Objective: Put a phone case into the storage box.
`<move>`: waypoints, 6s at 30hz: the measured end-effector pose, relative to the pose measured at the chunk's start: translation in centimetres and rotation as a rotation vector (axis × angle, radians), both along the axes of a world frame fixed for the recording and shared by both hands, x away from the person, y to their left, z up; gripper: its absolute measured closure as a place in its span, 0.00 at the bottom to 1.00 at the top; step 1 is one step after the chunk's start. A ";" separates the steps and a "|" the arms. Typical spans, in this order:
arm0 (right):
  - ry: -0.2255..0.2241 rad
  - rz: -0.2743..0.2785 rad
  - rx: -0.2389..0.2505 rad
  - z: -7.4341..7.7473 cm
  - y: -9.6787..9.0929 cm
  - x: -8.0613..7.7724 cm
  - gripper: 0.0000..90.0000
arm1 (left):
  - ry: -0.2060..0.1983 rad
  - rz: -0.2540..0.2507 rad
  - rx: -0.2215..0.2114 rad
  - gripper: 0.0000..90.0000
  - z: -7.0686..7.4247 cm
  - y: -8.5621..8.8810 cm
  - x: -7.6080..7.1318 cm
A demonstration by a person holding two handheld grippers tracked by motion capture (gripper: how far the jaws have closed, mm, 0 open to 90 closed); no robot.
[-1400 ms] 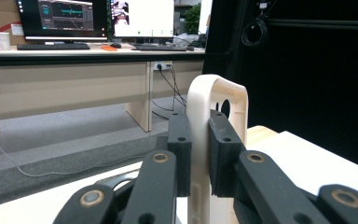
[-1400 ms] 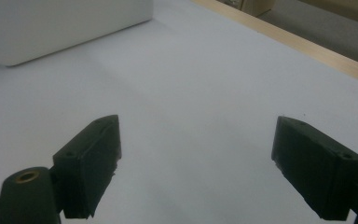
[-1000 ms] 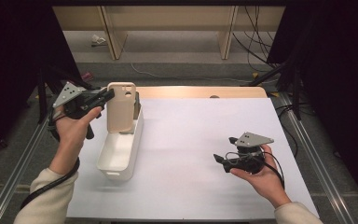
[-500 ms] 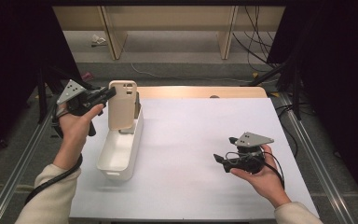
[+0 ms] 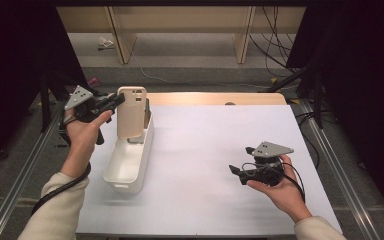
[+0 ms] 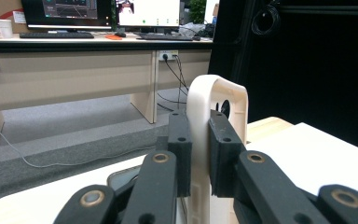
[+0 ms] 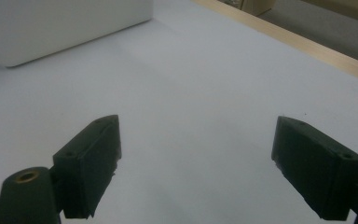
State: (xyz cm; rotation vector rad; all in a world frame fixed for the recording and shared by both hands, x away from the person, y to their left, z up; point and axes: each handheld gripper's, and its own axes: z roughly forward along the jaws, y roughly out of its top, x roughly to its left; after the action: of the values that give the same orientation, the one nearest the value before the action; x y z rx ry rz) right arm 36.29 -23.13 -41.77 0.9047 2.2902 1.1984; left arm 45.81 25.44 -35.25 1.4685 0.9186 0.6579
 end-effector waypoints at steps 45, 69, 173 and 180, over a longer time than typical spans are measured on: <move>0.001 0.001 0.005 -0.1 0.0 0.1 0.18 | 0.076 -0.001 0.039 0.90 -3.9 -0.1 2.2; 0.003 0.002 0.007 -0.1 -0.1 0.1 0.18 | 0.122 0.005 0.052 0.90 -5.7 -0.3 3.1; 0.009 0.005 0.012 -0.1 0.0 0.1 0.18 | 0.176 0.114 0.241 0.86 -4.3 -0.5 3.4; 0.011 0.005 0.010 -0.1 0.0 0.1 0.18 | 0.200 0.093 0.204 0.71 -4.0 -0.4 2.3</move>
State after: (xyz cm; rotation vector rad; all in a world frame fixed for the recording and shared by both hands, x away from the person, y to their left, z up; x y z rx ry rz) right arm 36.34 -23.09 -41.88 0.9123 2.2979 1.2109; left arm 48.12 25.07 -39.21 1.7035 1.1048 0.6982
